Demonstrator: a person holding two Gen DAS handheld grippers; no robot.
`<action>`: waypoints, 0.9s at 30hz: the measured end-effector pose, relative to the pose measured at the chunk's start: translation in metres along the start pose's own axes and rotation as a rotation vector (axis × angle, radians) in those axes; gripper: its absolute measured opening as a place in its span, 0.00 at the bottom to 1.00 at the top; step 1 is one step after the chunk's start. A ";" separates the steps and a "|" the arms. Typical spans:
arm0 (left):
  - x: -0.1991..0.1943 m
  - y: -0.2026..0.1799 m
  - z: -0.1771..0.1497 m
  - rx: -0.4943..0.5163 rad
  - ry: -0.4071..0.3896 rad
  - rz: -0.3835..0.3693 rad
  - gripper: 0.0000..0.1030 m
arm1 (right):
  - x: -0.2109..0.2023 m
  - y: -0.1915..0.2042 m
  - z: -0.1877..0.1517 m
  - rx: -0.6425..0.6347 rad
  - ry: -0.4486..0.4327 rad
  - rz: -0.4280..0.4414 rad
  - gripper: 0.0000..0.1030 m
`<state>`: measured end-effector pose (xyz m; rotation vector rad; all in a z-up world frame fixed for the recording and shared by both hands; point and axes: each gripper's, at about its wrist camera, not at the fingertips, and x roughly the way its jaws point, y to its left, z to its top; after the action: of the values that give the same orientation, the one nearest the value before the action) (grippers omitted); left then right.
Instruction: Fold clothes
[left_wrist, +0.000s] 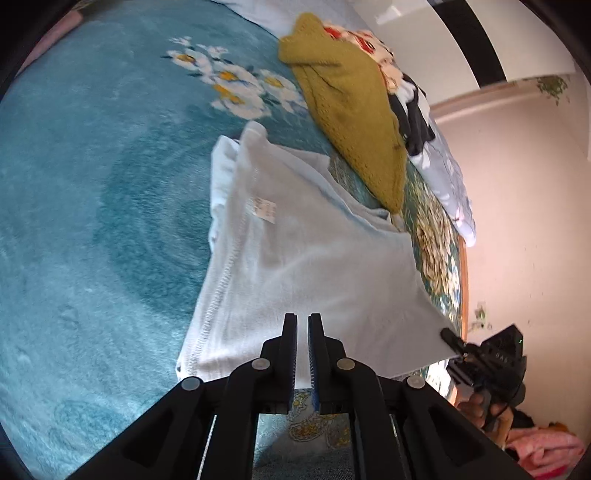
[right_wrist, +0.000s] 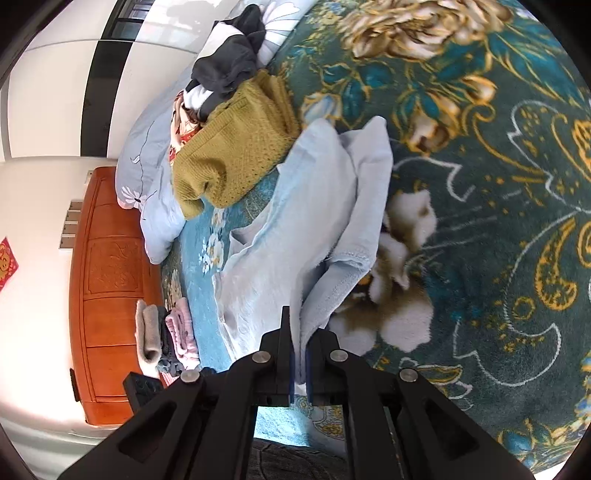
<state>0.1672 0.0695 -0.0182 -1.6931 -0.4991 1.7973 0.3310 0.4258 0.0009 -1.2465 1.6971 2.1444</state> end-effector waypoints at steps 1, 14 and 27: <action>0.007 -0.004 0.002 0.034 0.026 0.014 0.08 | -0.002 0.004 0.000 -0.002 -0.002 0.000 0.04; 0.031 0.012 -0.016 0.078 0.045 0.057 0.11 | 0.041 0.097 -0.001 -0.221 0.040 -0.075 0.04; -0.062 0.108 -0.032 -0.265 -0.216 -0.058 0.23 | 0.215 0.209 -0.100 -0.814 0.583 -0.331 0.04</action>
<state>0.1792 -0.0559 -0.0455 -1.6405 -0.9060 1.9508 0.1253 0.1863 0.0115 -2.3299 0.5693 2.4587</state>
